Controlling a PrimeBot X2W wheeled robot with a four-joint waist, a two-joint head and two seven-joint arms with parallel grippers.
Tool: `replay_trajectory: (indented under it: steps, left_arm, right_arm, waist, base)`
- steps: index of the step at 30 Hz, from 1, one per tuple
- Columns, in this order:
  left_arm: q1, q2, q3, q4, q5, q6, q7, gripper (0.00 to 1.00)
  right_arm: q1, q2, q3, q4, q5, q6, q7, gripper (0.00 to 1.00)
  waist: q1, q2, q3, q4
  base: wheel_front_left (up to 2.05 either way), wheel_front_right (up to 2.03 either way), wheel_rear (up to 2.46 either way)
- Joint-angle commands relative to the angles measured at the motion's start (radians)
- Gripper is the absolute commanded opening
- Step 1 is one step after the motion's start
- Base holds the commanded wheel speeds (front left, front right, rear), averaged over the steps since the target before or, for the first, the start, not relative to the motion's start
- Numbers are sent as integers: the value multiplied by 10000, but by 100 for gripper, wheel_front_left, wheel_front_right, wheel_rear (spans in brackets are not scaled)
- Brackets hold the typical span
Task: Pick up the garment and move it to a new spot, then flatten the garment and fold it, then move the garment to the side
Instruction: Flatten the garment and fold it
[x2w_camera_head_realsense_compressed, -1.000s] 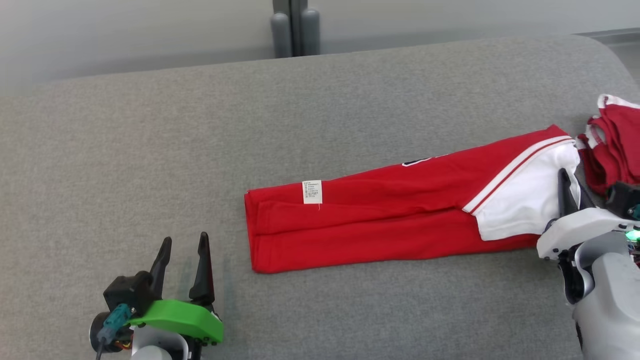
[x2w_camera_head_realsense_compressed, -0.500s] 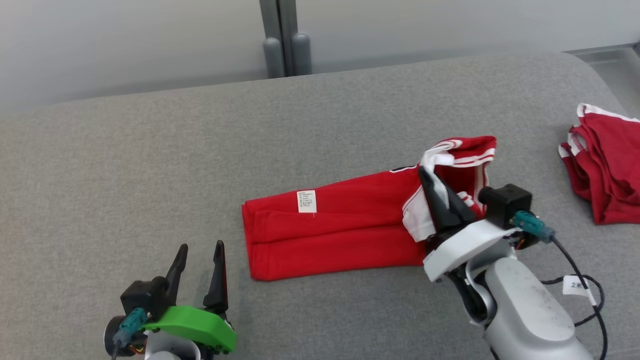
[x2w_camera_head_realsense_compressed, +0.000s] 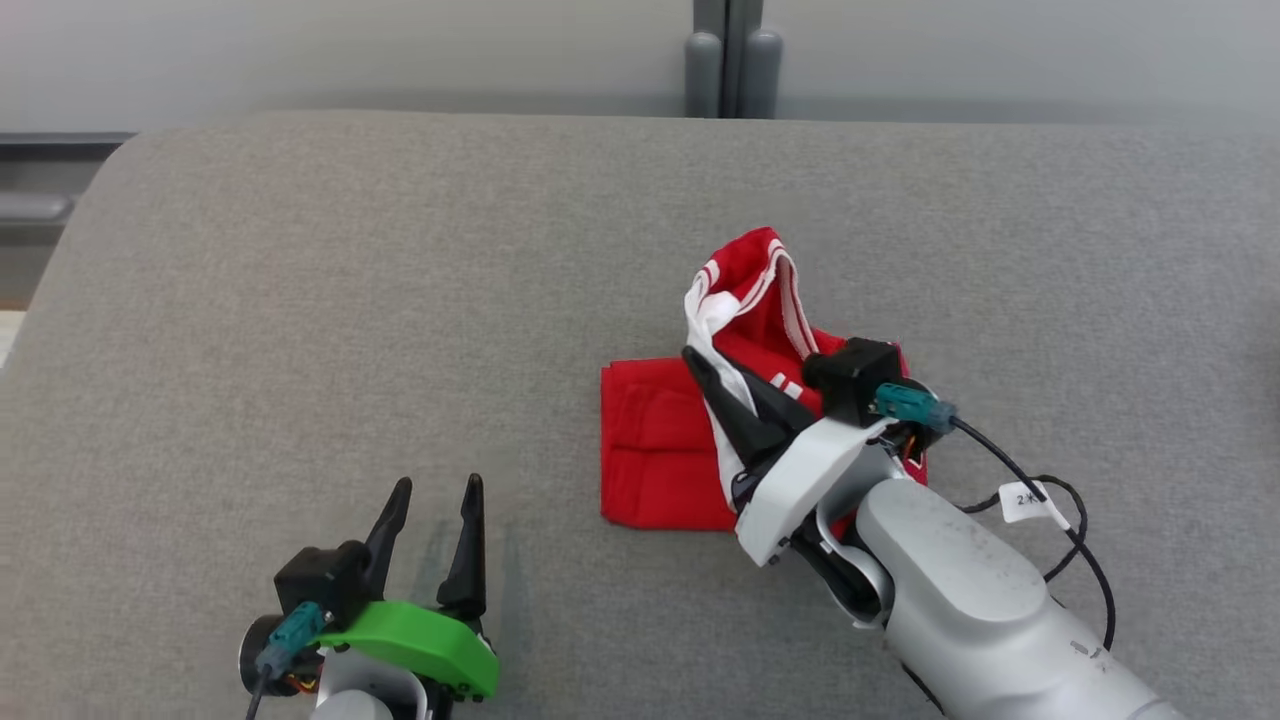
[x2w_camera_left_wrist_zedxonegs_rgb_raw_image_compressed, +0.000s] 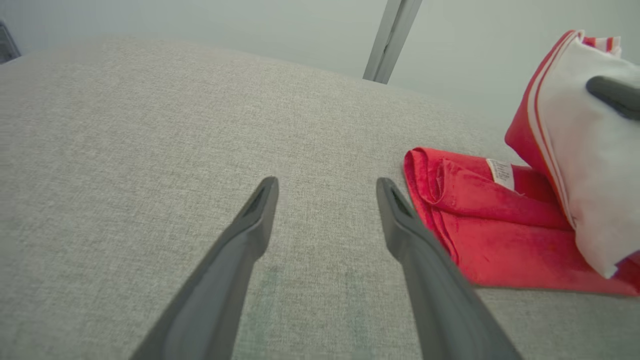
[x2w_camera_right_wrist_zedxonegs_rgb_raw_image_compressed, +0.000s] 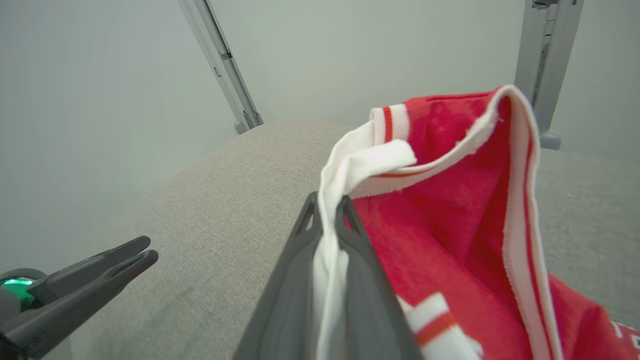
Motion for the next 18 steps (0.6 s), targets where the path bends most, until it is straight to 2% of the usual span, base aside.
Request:
replay_trajectory:
  steps: [1, 2, 6, 9, 18]
  left_arm:
    - [-154, 29, 7, -4, -70, 23, 2, 100]
    - [-149, 28, 1, -14, -78, 37, 2, 100]
    - [-123, 26, 81, -30, -40, 111, 2, 100]
    - [-112, 28, 189, -70, 68, 128, 2, 100]
    - [-186, 29, 619, -229, 745, 129, 2, 100]
  right_arm:
    - [-122, -26, 300, 24, 255, -13, -69, 58]
    - [-187, -27, 507, -6, 434, -13, -77, 100]
    - [-362, -44, 992, -94, 813, -14, -84, 100]
    - [-273, -52, 429, -124, 437, -14, -89, 100]
    - [1148, -24, -3411, -373, -2285, -14, -93, 100]
  waist:
    - [0, 0, 231, 486]
    - [0, 0, 238, 496]
    - [0, 0, 195, 267]
    - [0, 0, 130, -91]
    - [0, 0, -78, -1330]
  base:
    - [0, 0, 0]
    - [0, 0, 0]
    - [0, 0, 0]
    - [0, 0, 0]
    - [0, 0, 0]
